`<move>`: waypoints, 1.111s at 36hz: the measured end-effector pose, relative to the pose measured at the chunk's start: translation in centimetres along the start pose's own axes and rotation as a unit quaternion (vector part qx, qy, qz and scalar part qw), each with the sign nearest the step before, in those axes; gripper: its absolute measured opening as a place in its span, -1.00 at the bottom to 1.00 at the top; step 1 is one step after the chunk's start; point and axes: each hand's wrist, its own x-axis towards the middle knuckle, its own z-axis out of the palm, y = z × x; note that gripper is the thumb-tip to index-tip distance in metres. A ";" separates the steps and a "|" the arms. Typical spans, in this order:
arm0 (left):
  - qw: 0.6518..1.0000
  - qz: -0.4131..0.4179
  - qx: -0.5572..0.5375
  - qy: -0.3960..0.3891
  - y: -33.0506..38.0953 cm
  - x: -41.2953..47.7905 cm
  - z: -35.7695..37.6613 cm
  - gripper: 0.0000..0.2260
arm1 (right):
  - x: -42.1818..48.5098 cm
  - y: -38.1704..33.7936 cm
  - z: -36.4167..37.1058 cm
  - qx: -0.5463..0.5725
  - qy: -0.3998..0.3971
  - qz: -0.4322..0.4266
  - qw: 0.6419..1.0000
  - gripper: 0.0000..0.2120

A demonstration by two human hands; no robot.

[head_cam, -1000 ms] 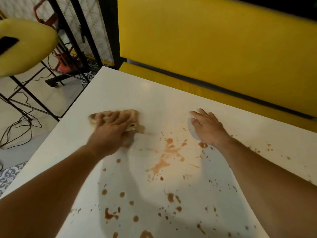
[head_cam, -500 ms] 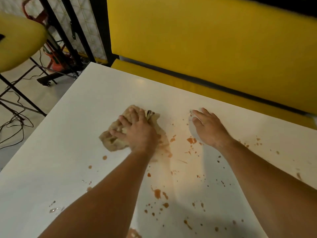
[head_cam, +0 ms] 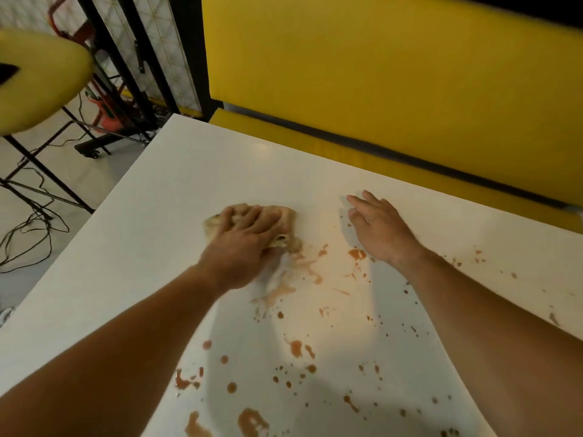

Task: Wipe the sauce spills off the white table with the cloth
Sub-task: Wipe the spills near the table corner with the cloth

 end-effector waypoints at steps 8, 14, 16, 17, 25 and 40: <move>0.970 -0.226 -0.066 0.065 -5.1 -5.7 1.0 -0.46 | 0.3 -0.8 1.1 -0.009 -0.015 -0.019 1.000 -0.55; 0.871 -0.447 -0.176 0.103 2.6 -1.4 0.8 -0.52 | -0.8 0.3 0.2 0.008 -0.012 0.008 1.000 -0.57; 0.841 -0.491 -0.206 0.094 4.7 0.8 0.3 -0.49 | -1.1 1.2 -0.5 0.018 -0.005 0.015 1.000 -0.57; 0.836 -0.497 -0.214 0.090 5.6 1.9 0.1 -0.48 | -1.2 1.8 -0.8 0.023 0.000 0.018 1.000 -0.57; 0.897 -0.388 -0.204 0.058 11.7 11.4 -0.4 -0.54 | -2.0 6.8 -3.8 0.061 0.039 0.043 0.996 -0.58; 0.992 0.125 -0.018 -0.013 10.1 11.3 -0.2 -0.51 | -0.3 8.2 -3.0 0.050 0.027 0.044 0.997 -0.58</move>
